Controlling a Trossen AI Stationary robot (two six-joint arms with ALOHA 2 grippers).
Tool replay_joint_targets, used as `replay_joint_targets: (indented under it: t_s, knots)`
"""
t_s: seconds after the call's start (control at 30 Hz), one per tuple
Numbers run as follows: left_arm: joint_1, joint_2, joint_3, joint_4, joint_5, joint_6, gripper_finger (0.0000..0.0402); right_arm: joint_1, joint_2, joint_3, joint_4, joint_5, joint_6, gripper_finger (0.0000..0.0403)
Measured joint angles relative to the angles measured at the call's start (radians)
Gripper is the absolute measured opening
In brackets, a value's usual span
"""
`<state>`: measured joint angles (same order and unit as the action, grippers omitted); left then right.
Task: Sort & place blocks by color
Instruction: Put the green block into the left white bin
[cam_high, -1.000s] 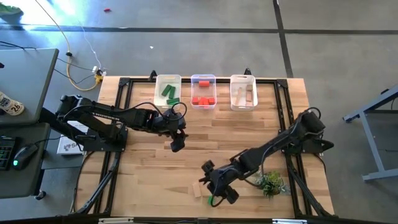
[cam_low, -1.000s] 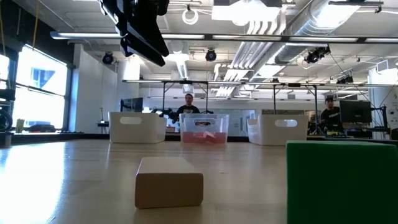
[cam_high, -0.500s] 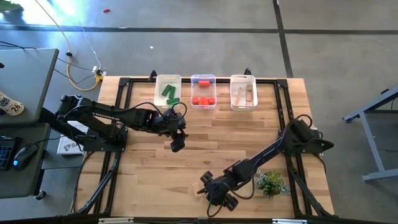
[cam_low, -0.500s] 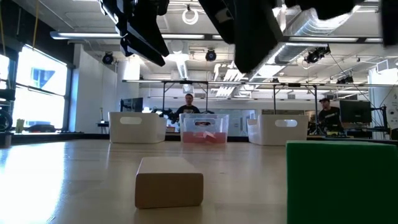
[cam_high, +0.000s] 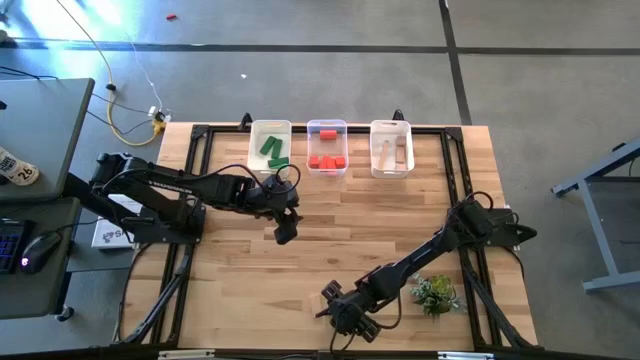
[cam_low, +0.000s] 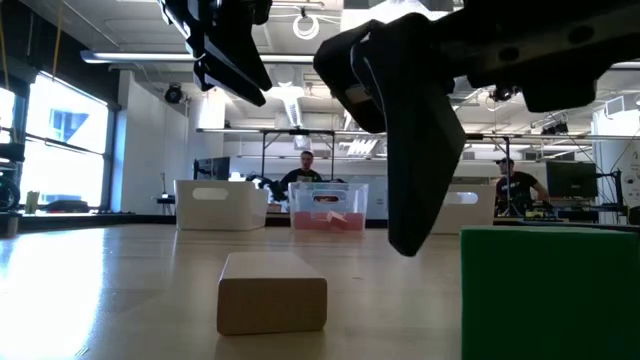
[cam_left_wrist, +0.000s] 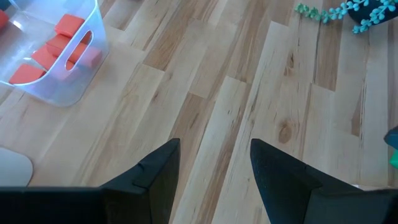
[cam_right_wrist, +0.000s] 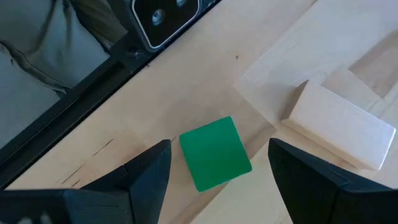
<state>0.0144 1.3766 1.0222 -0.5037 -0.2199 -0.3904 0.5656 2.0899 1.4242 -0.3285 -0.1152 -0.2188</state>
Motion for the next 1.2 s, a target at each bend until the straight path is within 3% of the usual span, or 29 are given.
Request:
replay_joint_targets:
  t_s: [0.17,0.67,0.93,1.2]
  knots:
    - [0.000,0.000,0.000,0.000,0.000,0.000,0.0182,0.000,0.000,0.000,0.006,0.003,0.000,0.0251]
    - [0.000,0.000,0.000,0.000,0.000,0.000,0.0182,0.000,0.000,0.000,-0.003,0.007,0.000,0.0165]
    - [0.000,0.000,0.000,0.000,0.000,0.000,0.0182,0.000,-0.002,0.002,0.003,0.010,0.000,0.0086]
    - [0.000,0.000,0.000,0.000,0.000,0.008,0.0182,-0.003,-0.002,0.002,0.001,0.035,0.012,0.0097]
